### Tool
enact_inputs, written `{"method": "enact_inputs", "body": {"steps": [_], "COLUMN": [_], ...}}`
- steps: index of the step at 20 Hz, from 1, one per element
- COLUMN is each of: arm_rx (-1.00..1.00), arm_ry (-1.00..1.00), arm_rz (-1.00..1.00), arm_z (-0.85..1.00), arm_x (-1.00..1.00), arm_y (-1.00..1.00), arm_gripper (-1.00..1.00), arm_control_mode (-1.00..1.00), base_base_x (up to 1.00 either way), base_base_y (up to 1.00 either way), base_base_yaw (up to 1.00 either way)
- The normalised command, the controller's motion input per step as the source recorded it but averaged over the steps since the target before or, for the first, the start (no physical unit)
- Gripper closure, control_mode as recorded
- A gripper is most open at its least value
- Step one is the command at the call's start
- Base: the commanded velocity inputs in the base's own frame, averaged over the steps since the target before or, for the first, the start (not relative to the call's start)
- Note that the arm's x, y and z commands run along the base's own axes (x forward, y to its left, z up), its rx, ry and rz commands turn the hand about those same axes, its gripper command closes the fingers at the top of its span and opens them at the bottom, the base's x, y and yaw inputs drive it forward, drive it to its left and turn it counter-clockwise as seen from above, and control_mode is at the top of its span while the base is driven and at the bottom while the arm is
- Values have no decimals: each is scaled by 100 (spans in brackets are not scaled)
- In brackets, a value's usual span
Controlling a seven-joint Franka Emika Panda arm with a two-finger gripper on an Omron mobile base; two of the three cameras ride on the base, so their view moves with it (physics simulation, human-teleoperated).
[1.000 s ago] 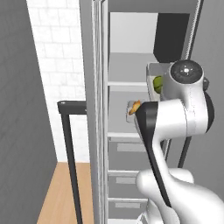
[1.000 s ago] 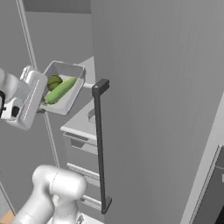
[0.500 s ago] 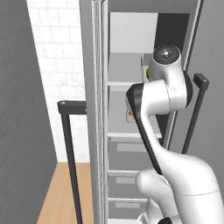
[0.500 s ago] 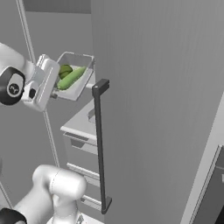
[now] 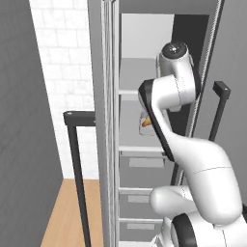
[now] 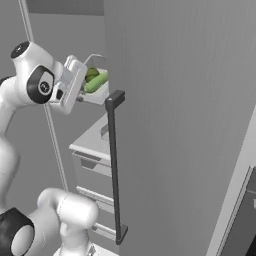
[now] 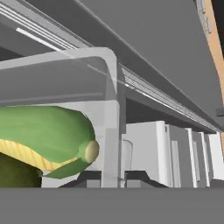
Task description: Take the meat container that has the chicken drumstick and place it on the second highest rack of the freezer. Then take the vegetable container that has the corn and lime and place it on the highest rack of the freezer.
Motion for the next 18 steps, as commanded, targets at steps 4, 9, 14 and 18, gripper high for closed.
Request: {"method": "enact_inputs", "body": {"steps": [4, 9, 14, 18], "arm_rx": [0, 0, 0, 0], "arm_ry": [3, 4, 7, 11], "arm_rz": [0, 0, 0, 0], "arm_z": [0, 0, 0, -5], "arm_x": [71, 78, 80, 65], "arm_y": [-8, 0, 0, -9], "arm_gripper": [100, 100, 100, 100], "arm_control_mode": [-100, -100, -100, -100], "base_base_x": [0, 0, 0, 0], "base_base_y": [0, 0, 0, 0], "base_base_yaw": [0, 0, 0, 0]}}
